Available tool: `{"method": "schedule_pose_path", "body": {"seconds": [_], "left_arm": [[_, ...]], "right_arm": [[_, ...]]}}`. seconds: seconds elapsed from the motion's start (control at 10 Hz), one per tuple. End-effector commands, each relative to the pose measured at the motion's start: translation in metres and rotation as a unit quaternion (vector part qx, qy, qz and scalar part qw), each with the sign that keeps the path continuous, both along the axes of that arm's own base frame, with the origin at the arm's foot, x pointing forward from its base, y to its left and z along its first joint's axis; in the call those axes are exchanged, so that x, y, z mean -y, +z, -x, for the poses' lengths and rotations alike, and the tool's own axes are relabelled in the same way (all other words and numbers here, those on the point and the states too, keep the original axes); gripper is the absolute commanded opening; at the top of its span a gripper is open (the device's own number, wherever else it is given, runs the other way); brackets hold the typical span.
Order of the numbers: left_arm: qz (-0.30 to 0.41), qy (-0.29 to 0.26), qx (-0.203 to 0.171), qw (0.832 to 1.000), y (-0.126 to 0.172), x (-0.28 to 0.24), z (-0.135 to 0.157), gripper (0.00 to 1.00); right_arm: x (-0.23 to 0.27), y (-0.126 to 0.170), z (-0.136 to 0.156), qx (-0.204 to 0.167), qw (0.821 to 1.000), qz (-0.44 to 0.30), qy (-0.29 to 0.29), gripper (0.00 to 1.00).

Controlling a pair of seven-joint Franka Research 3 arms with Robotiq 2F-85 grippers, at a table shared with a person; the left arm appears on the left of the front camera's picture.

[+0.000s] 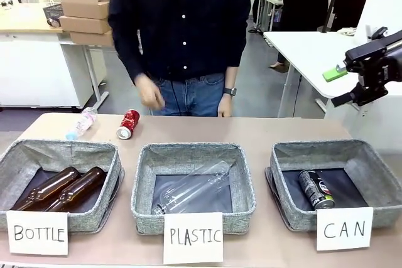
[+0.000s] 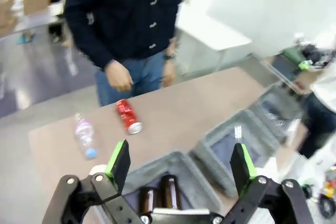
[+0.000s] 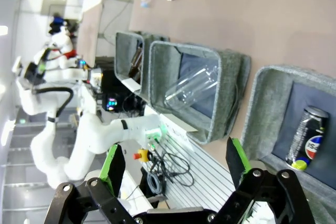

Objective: Sort the can waste into the basket.
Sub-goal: Pick up the can waste from the table and place it in the right Fabric basket.

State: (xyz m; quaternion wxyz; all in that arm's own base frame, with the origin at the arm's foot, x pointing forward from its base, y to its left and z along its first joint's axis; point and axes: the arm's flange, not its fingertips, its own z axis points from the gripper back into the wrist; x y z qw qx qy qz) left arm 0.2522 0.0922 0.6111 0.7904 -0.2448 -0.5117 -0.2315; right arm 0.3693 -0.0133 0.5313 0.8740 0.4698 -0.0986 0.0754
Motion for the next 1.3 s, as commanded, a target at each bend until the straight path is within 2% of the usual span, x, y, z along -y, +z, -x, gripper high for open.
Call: {"method": "schedule_pose_path", "body": {"seconds": [0.0,0.2,0.3,0.5,0.7,0.8,1.0,1.2], "left_arm": [[-0.096,0.071,-0.110,0.987,0.019,0.053,-0.100,1.00],[-0.181,0.104,-0.180,0.961,-0.008,0.112,-0.198,1.00],[-0.225,0.116,-0.198,0.947,-0.029,0.137,-0.230,1.00],[-0.257,0.095,-0.232,0.933,-0.072,0.181,-0.275,1.00],[-0.248,0.085,-0.253,0.931,-0.125,0.217,-0.315,1.00],[-0.243,0.092,-0.251,0.932,-0.148,0.227,-0.329,1.00],[-0.233,0.074,-0.307,0.920,-0.203,0.236,-0.354,1.00],[-0.237,0.090,-0.322,0.912,-0.248,0.232,-0.370,1.00]], "right_arm": [[0.000,0.003,0.001,-0.009,1.000,0.006,0.000,1.00],[0.000,0.003,0.001,-0.009,1.000,0.006,0.000,1.00],[0.000,0.003,0.001,-0.009,1.000,0.006,0.000,1.00],[0.000,0.003,0.001,-0.009,1.000,0.006,0.000,1.00],[0.000,0.003,0.001,-0.009,1.000,0.006,0.000,1.00],[0.000,0.003,0.001,-0.009,1.000,0.006,0.000,1.00],[0.000,0.003,0.001,-0.009,1.000,0.006,0.000,1.00],[0.000,0.003,0.001,-0.009,1.000,0.006,0.000,1.00]]}}
